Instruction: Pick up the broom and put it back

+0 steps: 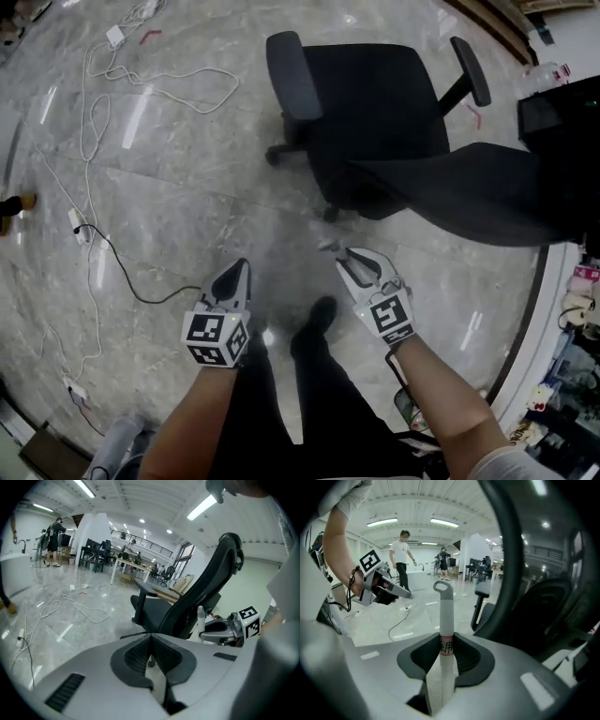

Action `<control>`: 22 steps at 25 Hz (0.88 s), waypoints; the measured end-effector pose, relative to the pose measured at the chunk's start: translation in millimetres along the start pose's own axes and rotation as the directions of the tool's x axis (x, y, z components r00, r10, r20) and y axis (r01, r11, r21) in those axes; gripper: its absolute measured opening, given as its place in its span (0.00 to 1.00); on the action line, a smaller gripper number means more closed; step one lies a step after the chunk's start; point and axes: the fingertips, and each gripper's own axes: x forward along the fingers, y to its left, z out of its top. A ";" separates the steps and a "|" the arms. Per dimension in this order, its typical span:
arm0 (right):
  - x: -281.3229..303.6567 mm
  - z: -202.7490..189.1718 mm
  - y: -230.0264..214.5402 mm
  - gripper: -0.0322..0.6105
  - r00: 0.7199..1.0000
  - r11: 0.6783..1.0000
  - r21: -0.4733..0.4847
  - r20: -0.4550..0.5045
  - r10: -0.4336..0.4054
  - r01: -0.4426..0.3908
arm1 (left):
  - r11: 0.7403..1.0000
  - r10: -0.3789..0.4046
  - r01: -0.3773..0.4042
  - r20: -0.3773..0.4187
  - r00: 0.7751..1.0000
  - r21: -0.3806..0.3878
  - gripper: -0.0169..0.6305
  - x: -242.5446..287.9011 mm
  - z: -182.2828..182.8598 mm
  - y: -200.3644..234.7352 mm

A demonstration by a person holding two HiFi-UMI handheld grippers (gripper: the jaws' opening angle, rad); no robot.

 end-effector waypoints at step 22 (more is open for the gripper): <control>-317.5 4.5 -232.0 0.20 0.944 0.808 0.489 -0.160 -0.287 0.328 | 0.955 -0.111 0.097 0.033 0.993 0.280 0.03 -169.9 257.2 -380.0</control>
